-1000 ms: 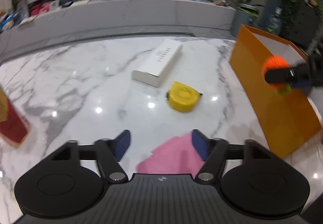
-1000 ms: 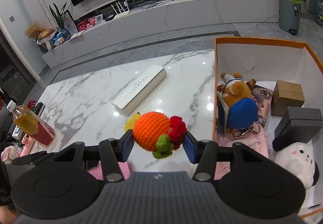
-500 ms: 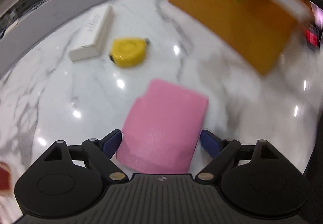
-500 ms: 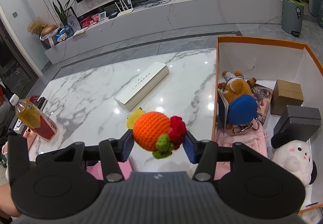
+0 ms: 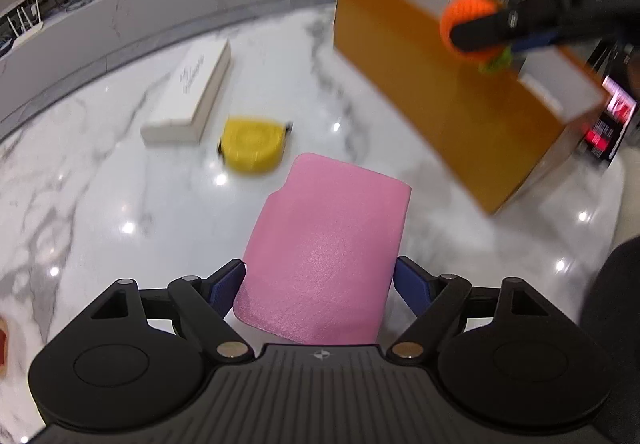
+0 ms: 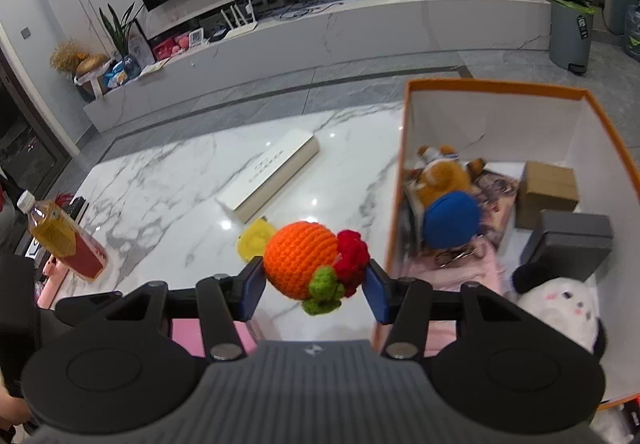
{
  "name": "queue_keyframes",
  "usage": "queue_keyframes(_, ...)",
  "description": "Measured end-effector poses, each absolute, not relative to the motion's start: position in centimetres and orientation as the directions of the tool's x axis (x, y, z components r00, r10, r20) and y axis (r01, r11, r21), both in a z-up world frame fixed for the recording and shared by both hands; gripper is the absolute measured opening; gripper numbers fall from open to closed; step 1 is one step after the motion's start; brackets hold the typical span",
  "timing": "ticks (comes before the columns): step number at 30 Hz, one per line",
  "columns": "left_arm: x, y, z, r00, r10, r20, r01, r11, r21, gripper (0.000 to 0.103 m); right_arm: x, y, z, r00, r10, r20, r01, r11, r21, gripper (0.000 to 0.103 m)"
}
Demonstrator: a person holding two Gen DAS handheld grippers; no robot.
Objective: Organize objects
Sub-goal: 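Lower pink wallet with left tool while right tool lowers crochet ball into orange box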
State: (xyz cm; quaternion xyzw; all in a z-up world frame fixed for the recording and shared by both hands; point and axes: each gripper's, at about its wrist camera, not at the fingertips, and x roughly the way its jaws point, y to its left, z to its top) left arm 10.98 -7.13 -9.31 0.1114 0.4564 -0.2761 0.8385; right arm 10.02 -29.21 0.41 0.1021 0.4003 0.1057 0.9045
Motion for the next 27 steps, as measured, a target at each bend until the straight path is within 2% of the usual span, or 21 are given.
queue_keyframes(14,11.9,-14.9,-0.3,0.485,-0.542,-0.686,0.664,0.739,-0.114,0.094,8.2,-36.1,2.8,0.722,0.177,-0.669,0.015,0.963,0.270,0.054)
queue_keyframes(19,12.4,-19.9,0.2,0.461,-0.565,-0.684,0.716,0.692,-0.090,0.094,7.8,-39.8,2.2,0.725,0.112,-0.679,0.114,0.953,0.279,0.054)
queue_keyframes(27,13.6,-26.1,-2.0,0.406,-0.544,-0.734,0.771,0.636,-0.044,0.094,7.5,-43.6,1.4,0.707,0.022,-0.706,0.215,0.946,0.244,0.054)
